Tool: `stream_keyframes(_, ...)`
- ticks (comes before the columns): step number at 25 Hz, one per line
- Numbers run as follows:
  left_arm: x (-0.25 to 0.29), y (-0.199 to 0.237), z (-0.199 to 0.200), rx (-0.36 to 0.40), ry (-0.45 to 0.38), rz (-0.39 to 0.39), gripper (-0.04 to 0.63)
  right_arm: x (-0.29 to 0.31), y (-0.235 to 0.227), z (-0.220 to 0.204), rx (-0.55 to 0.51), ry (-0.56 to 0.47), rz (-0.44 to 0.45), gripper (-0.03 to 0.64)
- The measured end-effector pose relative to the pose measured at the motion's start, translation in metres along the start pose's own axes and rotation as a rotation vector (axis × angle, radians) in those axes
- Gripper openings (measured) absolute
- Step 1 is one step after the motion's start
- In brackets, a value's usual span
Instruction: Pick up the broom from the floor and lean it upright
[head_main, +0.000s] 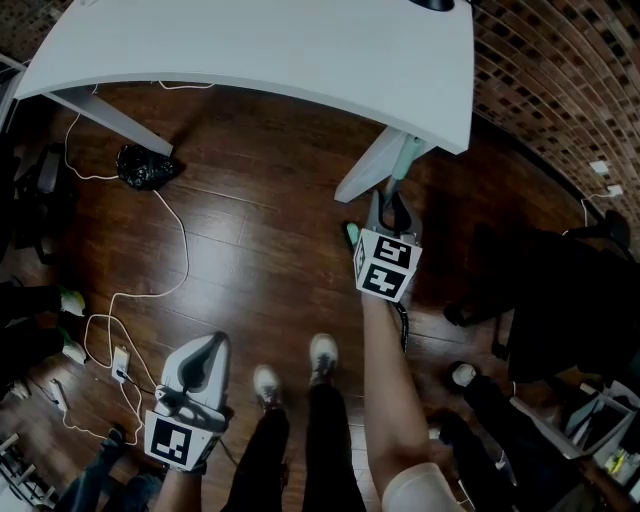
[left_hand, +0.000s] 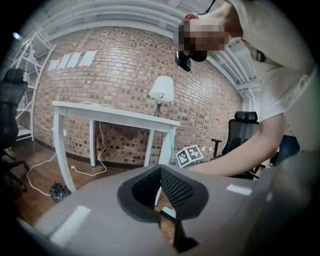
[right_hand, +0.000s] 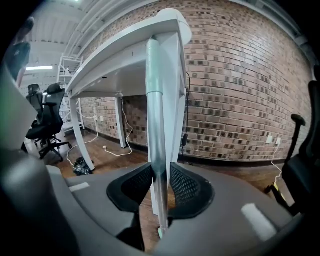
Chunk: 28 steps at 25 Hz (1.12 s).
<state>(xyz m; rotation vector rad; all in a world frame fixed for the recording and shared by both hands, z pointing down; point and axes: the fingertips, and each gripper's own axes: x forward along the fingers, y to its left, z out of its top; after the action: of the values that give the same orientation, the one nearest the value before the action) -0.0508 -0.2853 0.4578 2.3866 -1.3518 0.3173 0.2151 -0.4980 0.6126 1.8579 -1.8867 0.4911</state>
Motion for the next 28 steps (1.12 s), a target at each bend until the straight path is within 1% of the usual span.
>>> stream_keyframes(2, 0.0, 0.0, 0.0, 0.0, -0.004, 0.0, -0.002, 0.0, 0.0, -0.001, -0.003, 0.001, 0.0, 0.124)
stream_keyframes(5, 0.002, -0.001, 0.011, 0.018, -0.062, -0.005, -0.002, -0.002, 0.0, 0.0, -0.01, -0.001, -0.004, 0.123)
stream_keyframes(6, 0.003, -0.001, 0.013, 0.021, -0.067, -0.004, -0.002, -0.002, 0.001, 0.0, -0.011, -0.001, -0.005, 0.123)
stream_keyframes(10, -0.001, -0.001, -0.001, 0.001, -0.001, 0.0, -0.002, -0.002, 0.001, 0.002, -0.01, -0.006, -0.008, 0.124)
stream_keyframes(14, -0.003, 0.0, -0.002, 0.0, -0.002, 0.005, -0.002, -0.003, 0.002, 0.006, -0.014, -0.02, -0.009, 0.127)
stream_keyframes(21, -0.004, 0.001, -0.003, -0.001, -0.001, 0.009, -0.002, -0.003, 0.005, 0.004, -0.017, -0.012, -0.005, 0.14)
stream_keyframes(28, -0.004, 0.002, -0.004, -0.001, -0.001, 0.012, -0.002, -0.002, 0.006, 0.004, -0.025, -0.014, -0.001, 0.17)
